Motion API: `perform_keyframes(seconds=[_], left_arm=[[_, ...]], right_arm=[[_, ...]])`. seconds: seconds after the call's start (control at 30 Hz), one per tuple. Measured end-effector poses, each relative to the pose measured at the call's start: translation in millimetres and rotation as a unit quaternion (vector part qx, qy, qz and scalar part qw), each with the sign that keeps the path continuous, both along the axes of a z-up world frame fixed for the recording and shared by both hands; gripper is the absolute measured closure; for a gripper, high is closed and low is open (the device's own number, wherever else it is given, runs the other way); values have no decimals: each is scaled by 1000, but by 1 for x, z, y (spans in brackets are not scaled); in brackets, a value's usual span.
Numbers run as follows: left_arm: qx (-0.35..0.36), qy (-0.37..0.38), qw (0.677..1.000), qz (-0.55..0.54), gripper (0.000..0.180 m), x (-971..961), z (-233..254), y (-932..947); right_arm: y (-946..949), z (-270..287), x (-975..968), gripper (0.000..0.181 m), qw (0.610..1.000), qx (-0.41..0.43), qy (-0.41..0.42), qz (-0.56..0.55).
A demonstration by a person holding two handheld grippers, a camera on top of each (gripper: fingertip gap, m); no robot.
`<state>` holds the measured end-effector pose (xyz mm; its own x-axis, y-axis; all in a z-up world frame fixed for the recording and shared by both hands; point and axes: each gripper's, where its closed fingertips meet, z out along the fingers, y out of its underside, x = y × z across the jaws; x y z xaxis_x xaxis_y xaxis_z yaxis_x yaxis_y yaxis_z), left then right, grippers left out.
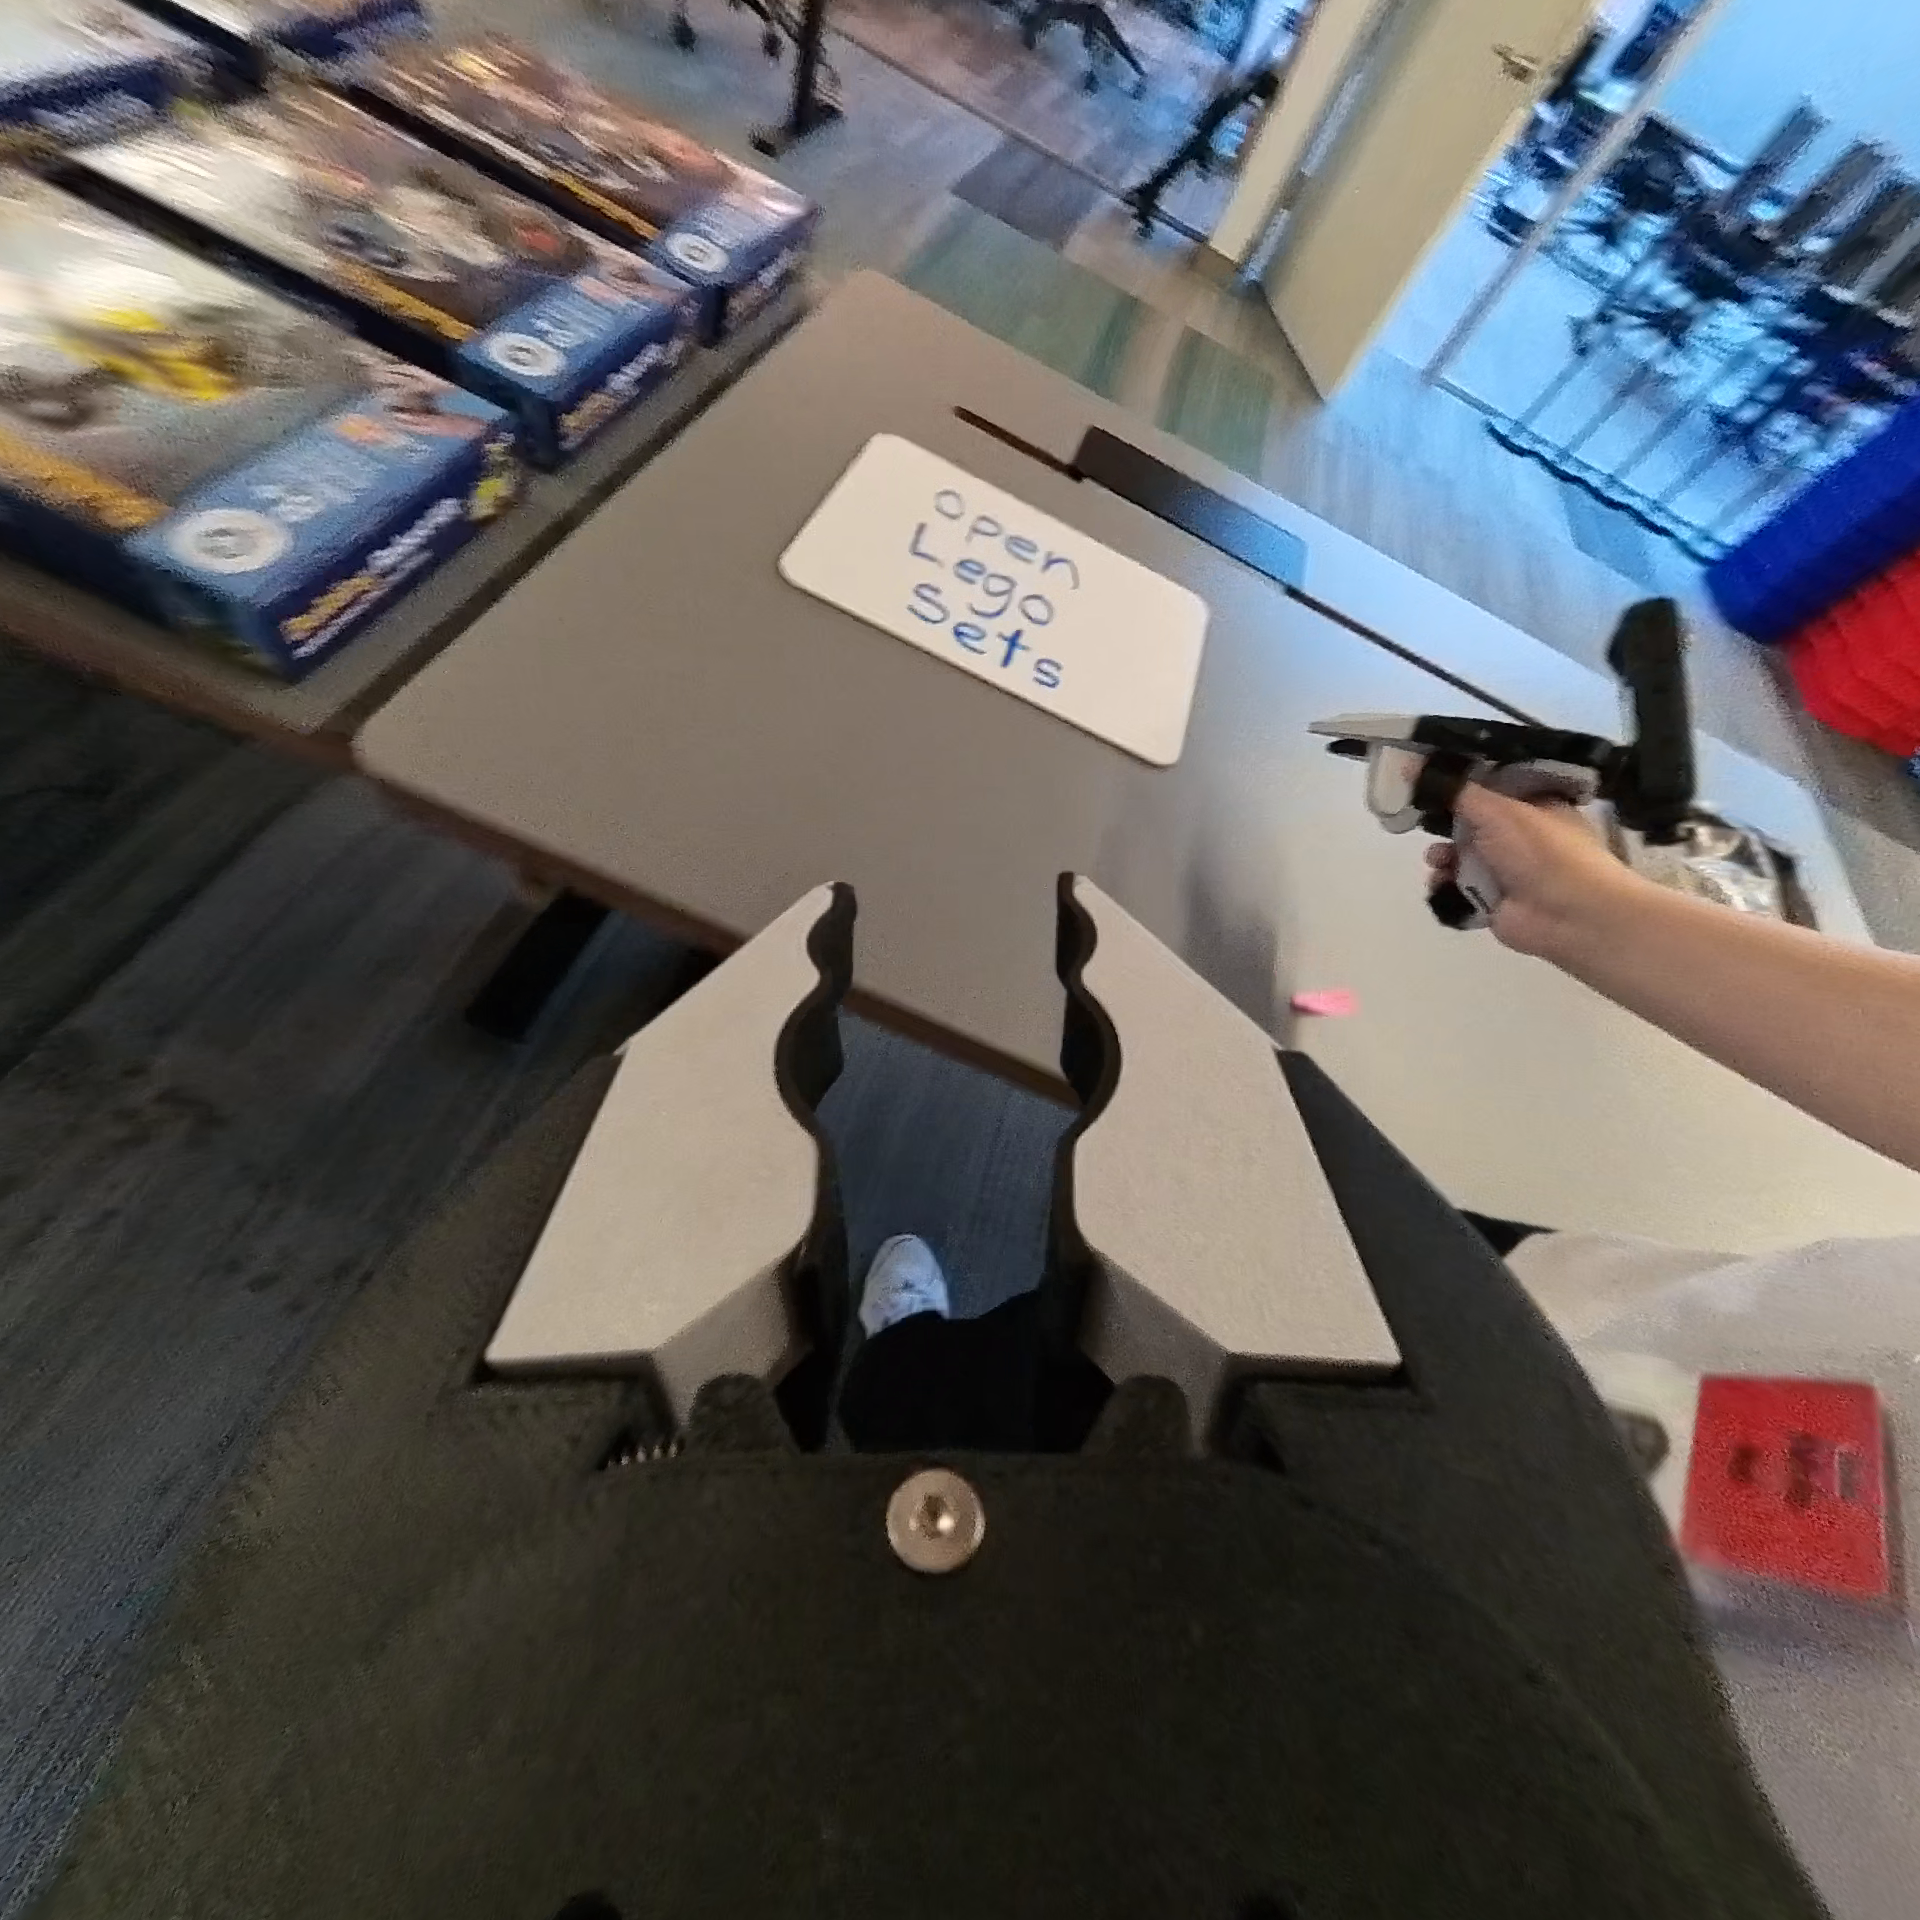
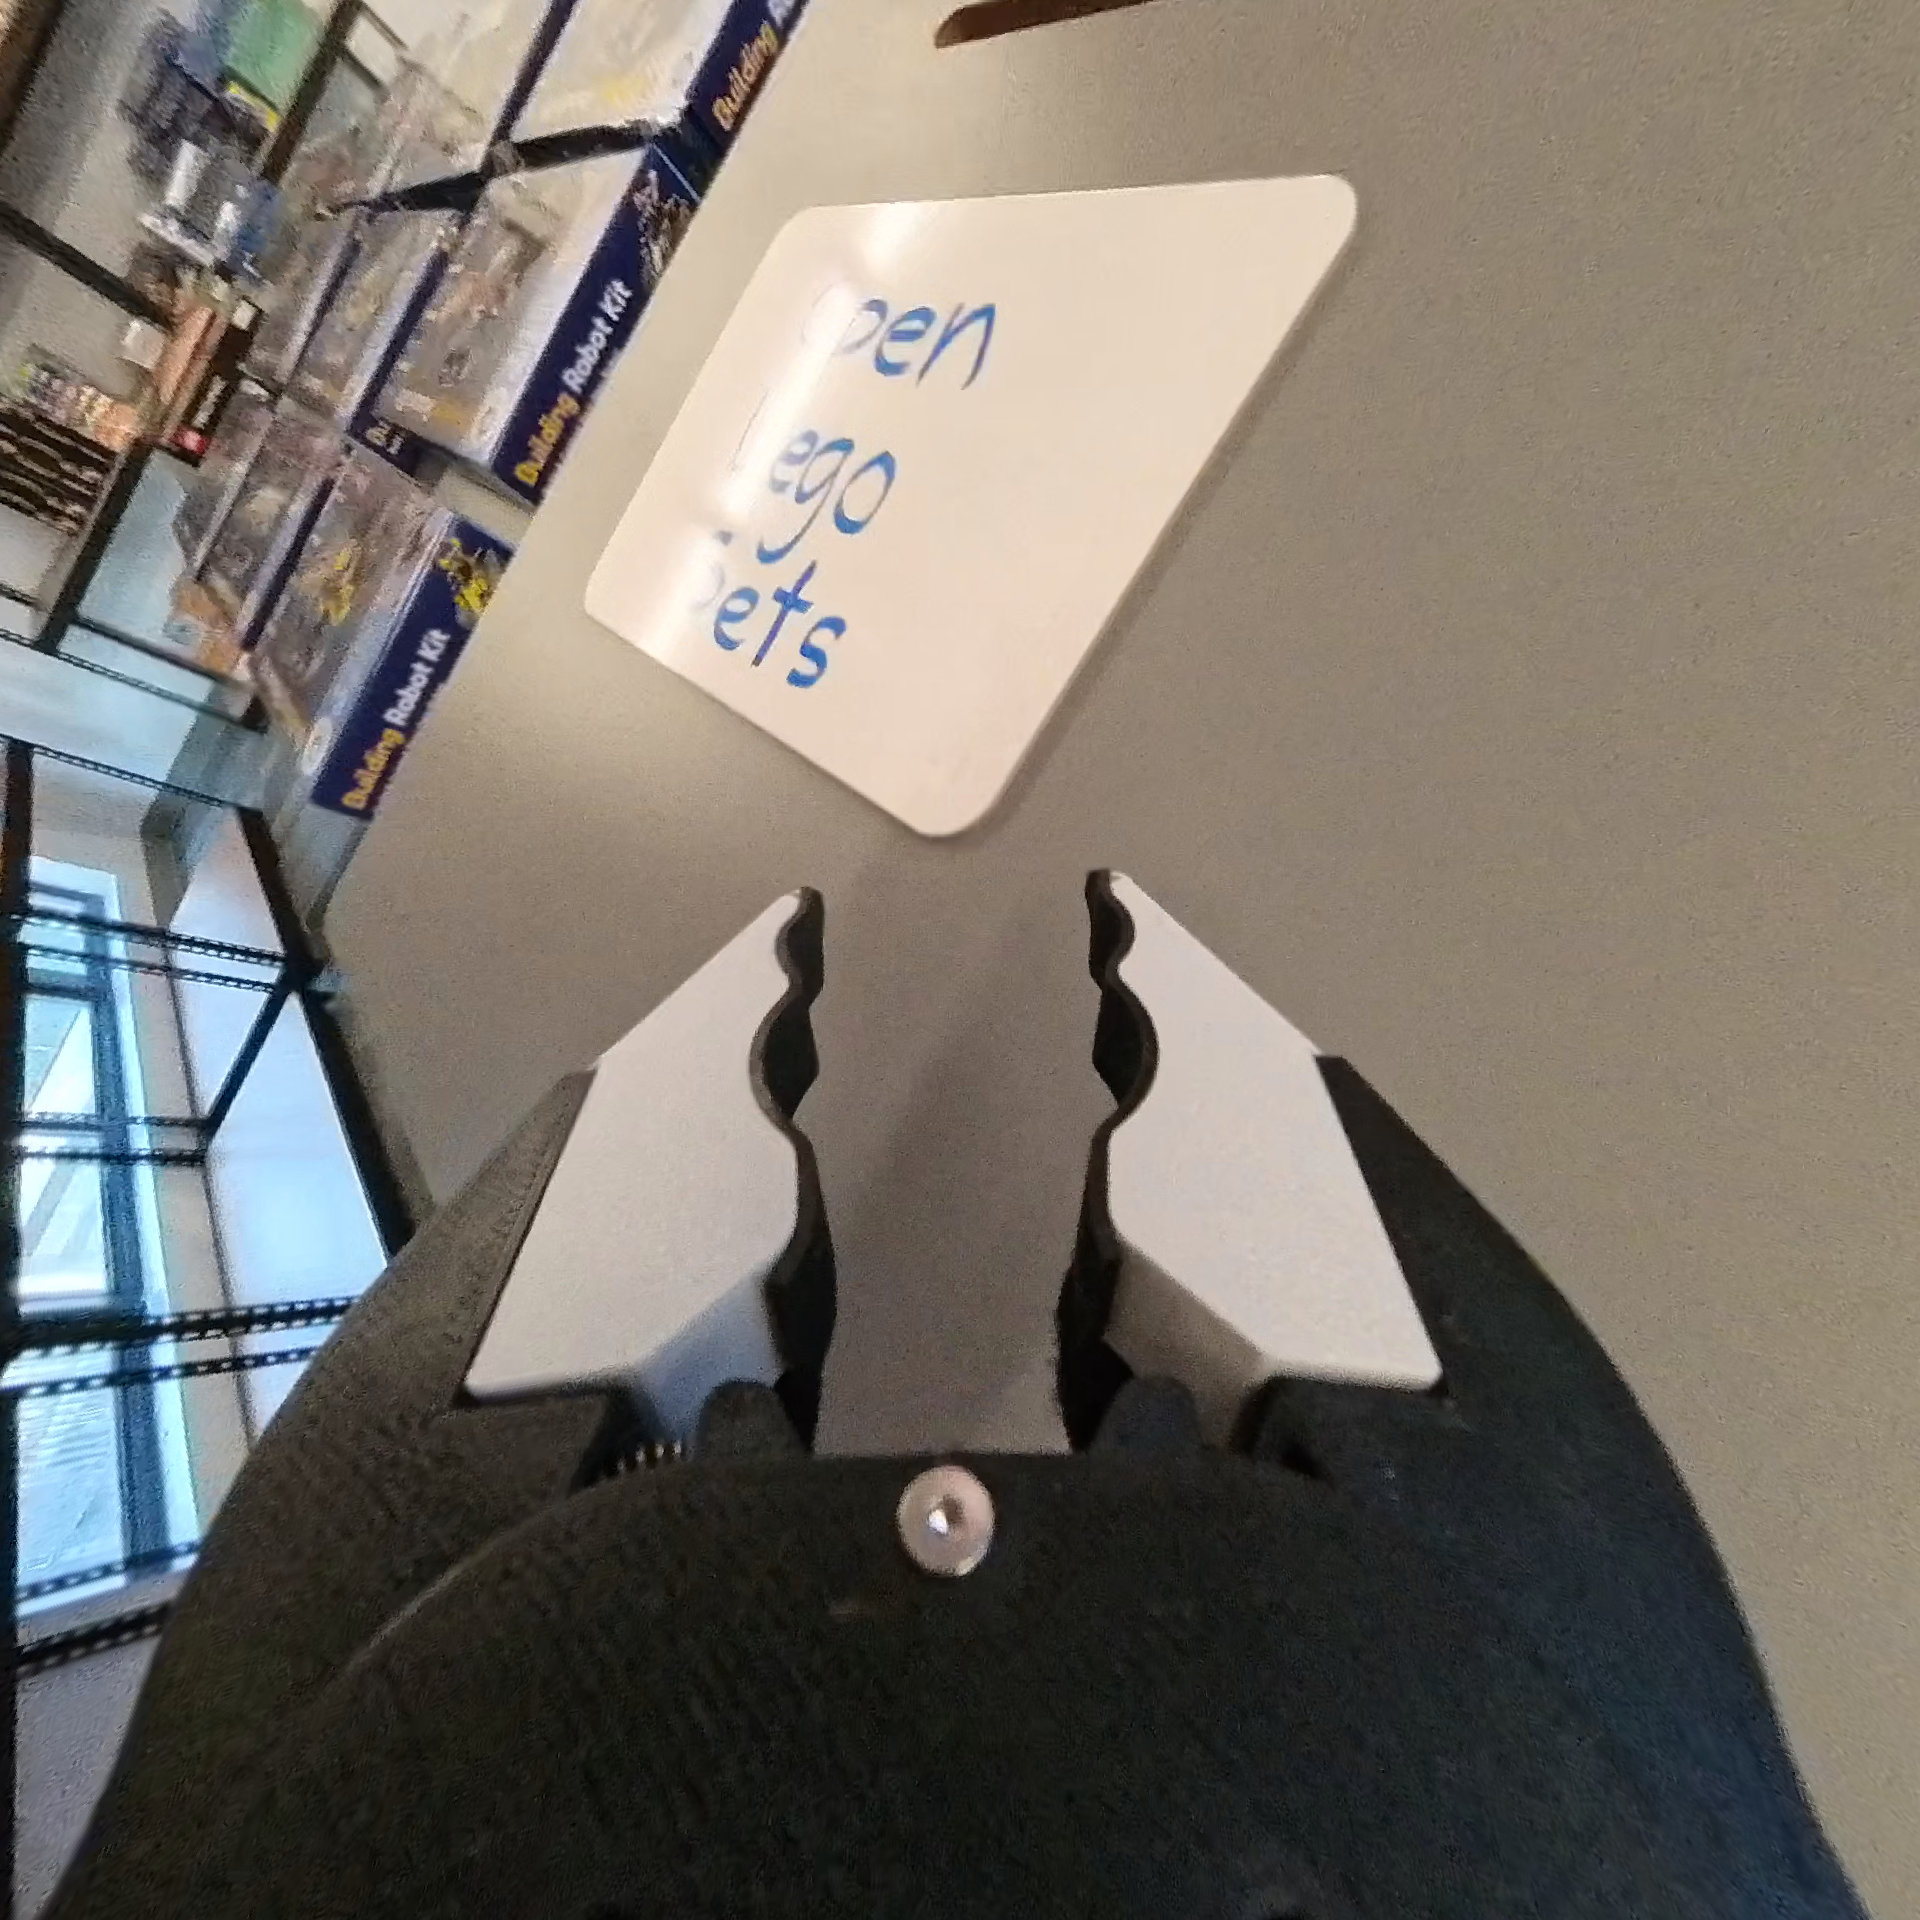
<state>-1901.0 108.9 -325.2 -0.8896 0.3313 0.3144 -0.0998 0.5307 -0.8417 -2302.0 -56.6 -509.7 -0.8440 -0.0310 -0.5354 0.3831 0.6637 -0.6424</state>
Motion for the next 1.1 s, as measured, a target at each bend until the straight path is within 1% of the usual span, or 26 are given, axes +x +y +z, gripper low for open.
perform_keyframes(seconds=[0.03, 0.07, 0.1, 0.17, 0.27, 0.4, 0.47, 0.53, 0.57, 0.63, 0.7, 0.8, 0.83, 0.93, 1.0, 1.03, 1.1], left_arm=[[7, 4, 1000, -20, 141, -5, -8, -32], [15, -8, 999, -37, 139, -7, -20, -64], [27, -29, 998, -54, 134, -9, -34, -96], [63, -68, 993, -78, 113, -11, -66, -156], [92, -81, 983, -134, 115, -30, -103, -239], [89, -98, 969, -207, 117, -64, -150, -348], [108, -102, 957, -251, 118, -83, -179, -391], [138, -109, 945, -275, 137, -96, -206, -425], [149, -110, 940, -285, 138, -100, -217, -439], [165, -91, 933, -307, 137, -113, -228, -457], [177, -63, 921, -342, 132, -128, -231, -461], [198, -66, 902, -378, 126, -139, -245, -458], [205, -60, 896, -388, 134, -141, -249, -455], [217, -23, 893, -392, 148, -146, -252, -450], [223, -4, 900, -374, 149, -145, -251, -450], [229, -6, 903, -363, 156, -143, -253, -449], [243, -21, 899, -364, 170, -133, -258, -441]], right_arm=[[-17, -2, 5, 130, 1000, 4, 5, -4], [-33, -3, 7, 131, 1000, 1, 21, -10], [-47, -6, 7, 132, 999, 0, 44, -18], [-68, -17, 7, 132, 996, 13, 87, -31], [-92, -30, 6, 132, 990, 25, 121, -60], [-112, -51, 5, 131, 981, 48, 146, -114], [-116, -57, 3, 131, 975, 60, 149, -155], [-112, -63, 3, 132, 967, 88, 139, -193], [-110, -66, 4, 132, 964, 98, 131, -211], [-106, -70, 5, 133, 957, 113, 121, -239], [-105, -74, 12, 137, 956, 122, 108, -244], [-105, -74, 21, 138, 955, 121, 96, -254], [-104, -74, 23, 138, 954, 121, 94, -258], [-101, -75, 28, 143, 950, 129, 107, -263], [-97, -76, 34, 141, 947, 135, 117, -267], [-94, -76, 37, 141, 944, 140, 123, -271], [-83, -77, 42, 141, 937, 154, 136, -281]])
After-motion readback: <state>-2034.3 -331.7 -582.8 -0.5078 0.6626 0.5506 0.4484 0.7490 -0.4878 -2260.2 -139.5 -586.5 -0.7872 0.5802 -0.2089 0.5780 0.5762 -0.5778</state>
